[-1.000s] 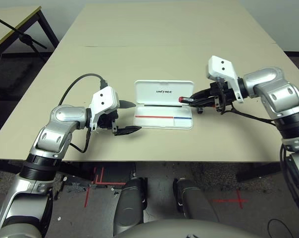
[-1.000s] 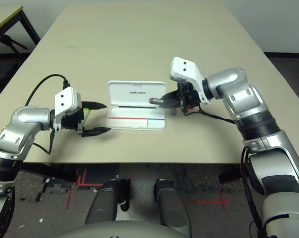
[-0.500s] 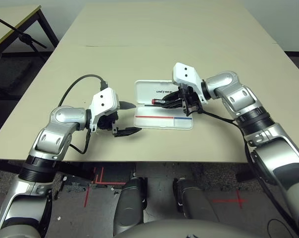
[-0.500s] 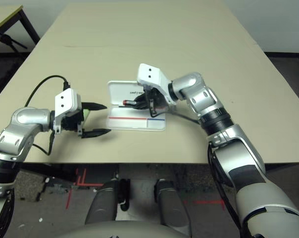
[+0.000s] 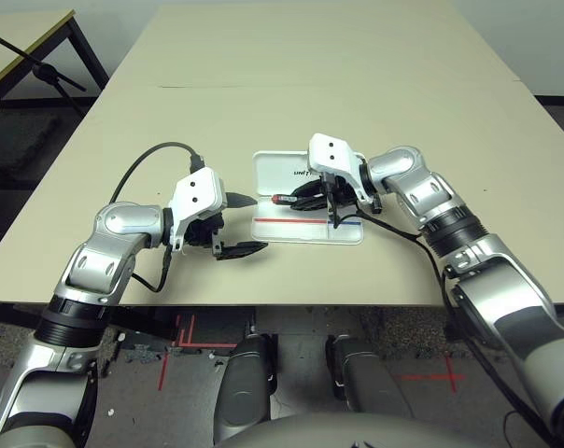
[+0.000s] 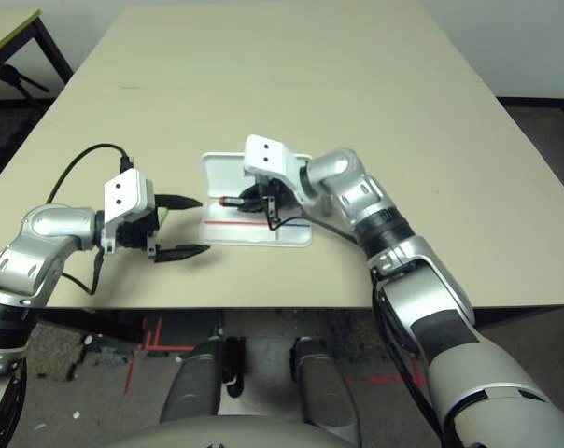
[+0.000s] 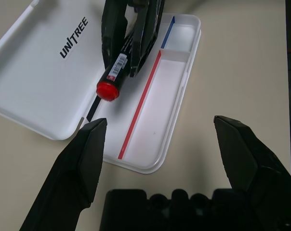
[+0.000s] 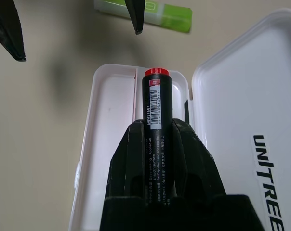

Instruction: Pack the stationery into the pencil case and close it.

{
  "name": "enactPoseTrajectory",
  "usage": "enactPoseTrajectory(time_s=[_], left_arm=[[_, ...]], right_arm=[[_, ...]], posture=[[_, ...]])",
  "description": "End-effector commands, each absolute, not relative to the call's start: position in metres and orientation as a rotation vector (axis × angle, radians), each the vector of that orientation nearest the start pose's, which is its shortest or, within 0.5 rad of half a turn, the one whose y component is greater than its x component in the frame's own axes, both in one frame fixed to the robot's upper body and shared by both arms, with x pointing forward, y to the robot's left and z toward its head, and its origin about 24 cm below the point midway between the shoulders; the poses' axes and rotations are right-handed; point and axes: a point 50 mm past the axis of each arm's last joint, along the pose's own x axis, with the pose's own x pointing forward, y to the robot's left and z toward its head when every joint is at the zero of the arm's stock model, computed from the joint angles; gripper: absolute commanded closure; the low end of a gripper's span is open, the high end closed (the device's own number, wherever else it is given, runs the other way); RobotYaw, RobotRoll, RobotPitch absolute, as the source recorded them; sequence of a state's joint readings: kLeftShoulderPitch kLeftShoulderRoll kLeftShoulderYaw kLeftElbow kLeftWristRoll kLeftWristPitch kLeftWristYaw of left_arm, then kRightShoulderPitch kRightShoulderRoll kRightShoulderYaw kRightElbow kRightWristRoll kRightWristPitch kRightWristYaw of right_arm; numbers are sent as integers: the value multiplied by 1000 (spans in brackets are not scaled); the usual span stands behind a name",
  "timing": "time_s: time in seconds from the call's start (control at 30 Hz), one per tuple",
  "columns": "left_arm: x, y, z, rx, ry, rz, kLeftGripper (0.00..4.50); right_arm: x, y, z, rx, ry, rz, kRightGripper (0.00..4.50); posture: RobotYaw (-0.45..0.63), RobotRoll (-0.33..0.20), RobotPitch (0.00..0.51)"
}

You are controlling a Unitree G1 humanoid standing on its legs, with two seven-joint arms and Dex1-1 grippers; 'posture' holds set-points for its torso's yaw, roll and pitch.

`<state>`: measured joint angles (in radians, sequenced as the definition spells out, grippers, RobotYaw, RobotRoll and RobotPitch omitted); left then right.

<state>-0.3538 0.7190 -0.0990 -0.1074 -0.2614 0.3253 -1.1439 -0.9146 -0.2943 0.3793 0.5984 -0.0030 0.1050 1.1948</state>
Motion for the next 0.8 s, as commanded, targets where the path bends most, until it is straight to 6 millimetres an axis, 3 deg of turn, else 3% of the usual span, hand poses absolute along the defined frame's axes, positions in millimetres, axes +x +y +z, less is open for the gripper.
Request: enactPoseTrajectory(time_s=[0.03, 0.2, 0.3, 0.4, 0.57, 0.8], left_arm=[[271, 187, 139, 485, 206, -1201, 0], [271, 188, 139, 483, 208, -1201, 0], [271, 188, 139, 482, 209, -1201, 0], [271, 189, 139, 482, 210, -1200, 0], [271, 190, 138, 476, 212, -1191, 0], [272, 195, 136, 455, 220, -1168, 0]], right_arm=[[354, -69, 143, -604, 165, 1410, 2916], [354, -75, 150, -507, 119, 1392, 943], [350, -84, 157, -423, 80, 1396, 31], [343, -95, 162, -345, 36, 1401, 31], [323, -132, 165, -229, -20, 1374, 31], [291, -178, 151, -181, 51, 1327, 31]], posture=[[41, 0, 116], [37, 0, 120], [34, 0, 122], [30, 0, 124], [20, 0, 128], [-10, 0, 134]])
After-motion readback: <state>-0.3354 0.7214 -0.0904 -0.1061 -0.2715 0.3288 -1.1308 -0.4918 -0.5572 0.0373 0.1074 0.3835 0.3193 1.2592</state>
